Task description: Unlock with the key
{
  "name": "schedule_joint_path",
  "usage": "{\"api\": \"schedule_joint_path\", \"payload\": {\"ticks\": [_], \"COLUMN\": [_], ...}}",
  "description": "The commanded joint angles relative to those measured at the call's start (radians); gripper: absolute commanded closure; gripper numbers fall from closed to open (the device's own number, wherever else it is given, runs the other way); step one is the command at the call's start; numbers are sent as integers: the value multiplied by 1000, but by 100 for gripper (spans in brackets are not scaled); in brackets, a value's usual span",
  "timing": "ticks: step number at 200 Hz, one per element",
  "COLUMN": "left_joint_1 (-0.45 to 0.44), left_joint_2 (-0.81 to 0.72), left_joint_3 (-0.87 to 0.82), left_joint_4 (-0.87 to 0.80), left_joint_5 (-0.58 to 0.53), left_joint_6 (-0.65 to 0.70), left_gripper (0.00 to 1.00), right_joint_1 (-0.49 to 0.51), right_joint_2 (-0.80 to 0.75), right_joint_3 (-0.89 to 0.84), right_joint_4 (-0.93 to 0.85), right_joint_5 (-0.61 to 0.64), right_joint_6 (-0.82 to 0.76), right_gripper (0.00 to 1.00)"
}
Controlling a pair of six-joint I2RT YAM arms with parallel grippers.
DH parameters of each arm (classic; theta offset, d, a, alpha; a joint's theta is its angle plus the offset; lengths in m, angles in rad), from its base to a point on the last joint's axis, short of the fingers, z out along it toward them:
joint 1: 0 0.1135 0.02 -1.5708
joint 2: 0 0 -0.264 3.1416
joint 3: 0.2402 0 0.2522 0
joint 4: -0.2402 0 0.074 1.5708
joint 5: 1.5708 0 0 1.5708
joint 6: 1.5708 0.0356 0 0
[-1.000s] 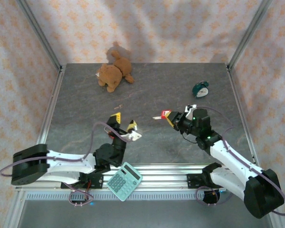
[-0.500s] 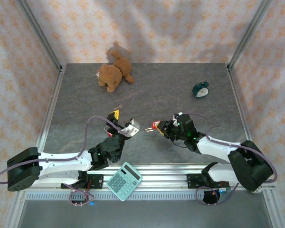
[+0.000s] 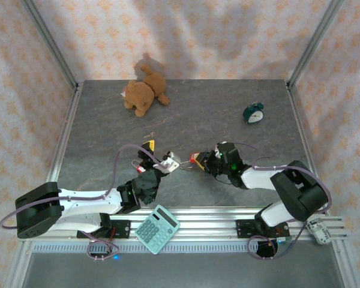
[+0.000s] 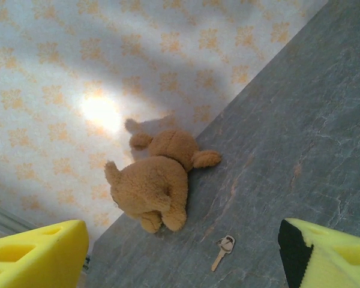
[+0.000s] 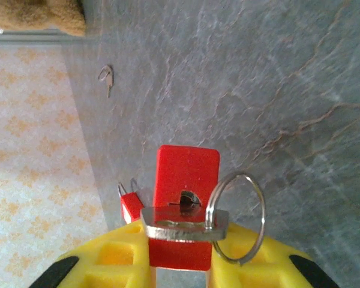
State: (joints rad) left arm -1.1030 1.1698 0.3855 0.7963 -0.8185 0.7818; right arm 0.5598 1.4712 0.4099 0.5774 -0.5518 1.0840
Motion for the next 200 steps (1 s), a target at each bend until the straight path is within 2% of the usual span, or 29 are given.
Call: {"api": "schedule_joint_path", "payload": {"ticks": [1, 46, 144, 183, 200], "left_joint_1": [11, 14, 16, 14, 13], "left_joint_2": [-9, 2, -26, -68, -92], "left_joint_3": [26, 13, -3, -7, -3], "left_joint_4": [7, 43, 65, 53, 36], "left_joint_5": [12, 26, 58, 52, 48], "left_joint_6": [-34, -43, -56, -57, -63], "left_gripper": [15, 15, 15, 16, 16], "right_joint_1": [-27, -54, -73, -85, -94], "right_joint_2": [8, 23, 76, 42, -16], "right_joint_3": [12, 3, -26, -36, -40], "right_joint_4": [94, 57, 77, 20, -62], "right_joint_5": [-28, -72, -82, -86, -68], "right_joint_6": [-22, -91, -107, -132, -156], "right_gripper": [79, 78, 74, 56, 50]}}
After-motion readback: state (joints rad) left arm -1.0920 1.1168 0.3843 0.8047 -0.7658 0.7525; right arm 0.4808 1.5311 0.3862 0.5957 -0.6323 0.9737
